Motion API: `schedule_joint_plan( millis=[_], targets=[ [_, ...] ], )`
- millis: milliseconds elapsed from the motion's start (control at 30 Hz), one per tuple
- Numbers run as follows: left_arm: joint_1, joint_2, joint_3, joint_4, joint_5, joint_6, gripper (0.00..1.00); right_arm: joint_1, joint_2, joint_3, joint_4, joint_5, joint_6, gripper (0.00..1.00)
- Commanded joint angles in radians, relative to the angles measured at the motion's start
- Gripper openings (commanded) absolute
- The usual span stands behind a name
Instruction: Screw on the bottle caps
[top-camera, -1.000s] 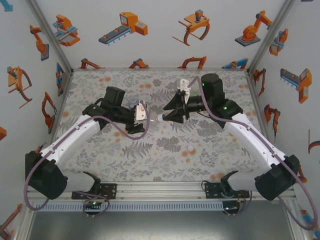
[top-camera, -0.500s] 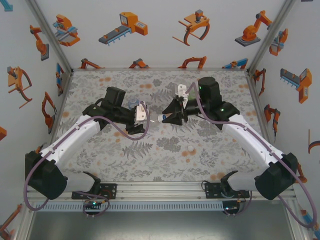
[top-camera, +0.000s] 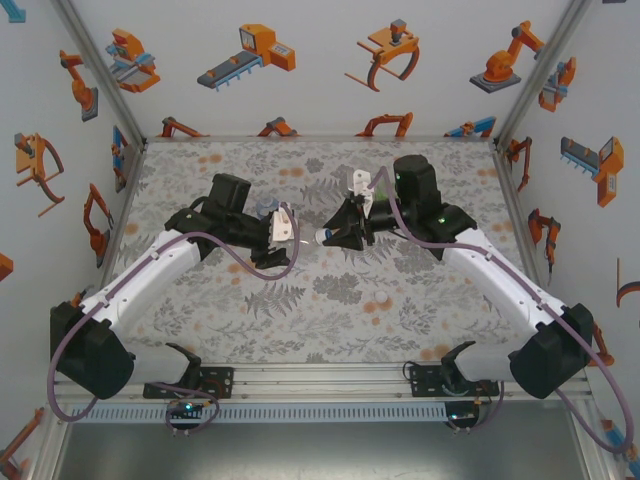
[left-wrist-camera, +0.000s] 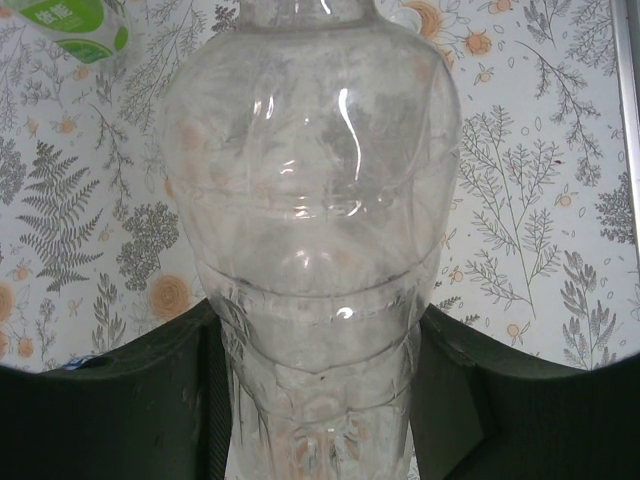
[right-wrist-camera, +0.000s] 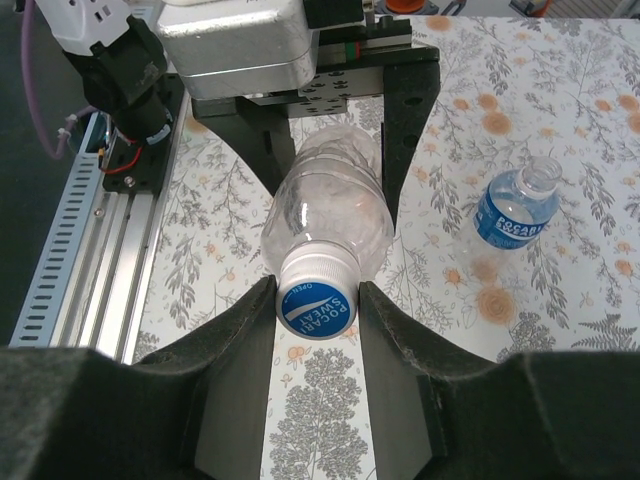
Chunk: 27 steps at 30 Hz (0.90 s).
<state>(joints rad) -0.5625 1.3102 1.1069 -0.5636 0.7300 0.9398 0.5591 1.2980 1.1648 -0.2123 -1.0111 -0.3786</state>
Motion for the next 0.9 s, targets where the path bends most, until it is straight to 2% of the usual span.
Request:
schedule_joint_plan(
  millis=[0,133,233,333,433,600,800,867],
  targets=[
    [-0.005,-0.019,0.014,-0.023,0.037,0.026,0.0,0.008,-0.012,-0.007,0.006,0.02,-0.013,0.39],
    [-0.005,-0.017,0.017,-0.023,0.038,0.024,0.0,0.013,-0.014,-0.007,0.012,0.038,0.013,0.38],
    [-0.004,-0.018,0.014,-0.023,0.036,0.027,0.0,0.016,-0.023,-0.012,0.01,0.057,0.043,0.28],
    [-0.005,-0.015,0.017,-0.023,0.036,0.022,0.0,0.019,-0.035,-0.026,0.042,0.123,0.171,0.16],
    [-0.006,-0.013,0.017,-0.023,0.03,0.024,0.0,0.019,-0.04,-0.042,0.092,0.234,0.408,0.0],
    [-0.005,-0.011,0.02,-0.024,0.009,0.025,0.0,0.022,-0.028,-0.038,0.074,0.475,0.967,0.0],
    [-0.006,-0.009,0.019,-0.023,0.011,0.022,0.0,0.021,-0.024,-0.067,0.043,0.561,1.489,0.0],
    [-0.005,-0.009,0.02,-0.022,0.011,0.022,0.0,0.022,-0.021,-0.069,0.027,0.562,1.571,0.0]
  ],
)
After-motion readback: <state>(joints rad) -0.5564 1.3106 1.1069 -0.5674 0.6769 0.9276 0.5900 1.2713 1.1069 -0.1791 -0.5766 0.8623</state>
